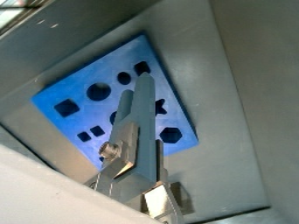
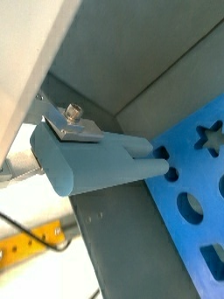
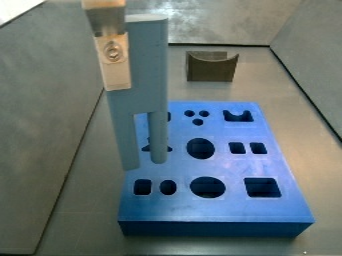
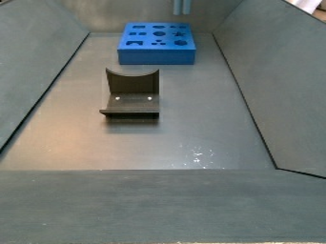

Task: Pick up the square-circle object. Move up. Place the square-circle object on the fixture. Regrasp the square-circle object. Rotate the square-circle object. Move to above the board. Insert the square-circle object.
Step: Insert the square-circle object.

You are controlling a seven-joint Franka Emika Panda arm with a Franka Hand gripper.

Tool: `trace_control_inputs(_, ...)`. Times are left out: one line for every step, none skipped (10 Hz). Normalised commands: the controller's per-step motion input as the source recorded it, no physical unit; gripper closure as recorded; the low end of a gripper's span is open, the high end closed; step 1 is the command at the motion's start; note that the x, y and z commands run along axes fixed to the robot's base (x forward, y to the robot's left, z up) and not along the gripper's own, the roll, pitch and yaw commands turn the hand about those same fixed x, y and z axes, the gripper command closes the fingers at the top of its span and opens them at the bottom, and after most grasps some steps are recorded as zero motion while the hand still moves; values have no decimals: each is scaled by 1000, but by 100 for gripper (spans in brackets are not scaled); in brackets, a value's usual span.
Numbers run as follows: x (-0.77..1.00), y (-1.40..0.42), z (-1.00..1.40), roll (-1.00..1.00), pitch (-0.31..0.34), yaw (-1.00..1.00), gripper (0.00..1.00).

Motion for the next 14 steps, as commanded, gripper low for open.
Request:
trace_control_inputs(0,-17,0,366,371,-363,100)
trace_control_inputs(3,-37,0,359,240,-443,100)
trace_control_inputs(109,-120,0,291,193,-469,100)
trace_control_inputs(126,-131,0,274,117,-543,100)
trace_control_inputs(294,-163,-11,156,0,-674,100)
trace_control_inputs(363,-171,-126,127,-7,-654,100)
trace_control_inputs(400,-183,-223,150,0,-546,100)
trace_control_inputs(397,-240,-257,104,120,-203,100)
trace_control_inputs(183,-109,-431,34,114,0,100)
trace_control_inputs(266,-109,-560,0,114,103,100)
trace_control_inputs(31,-37,-351,24,116,337,100)
trace_control_inputs(0,-74,-257,44,59,397,100)
trace_control_inputs(0,-17,-217,0,9,249,100)
trace_control_inputs(0,-91,-203,0,1,137,100)
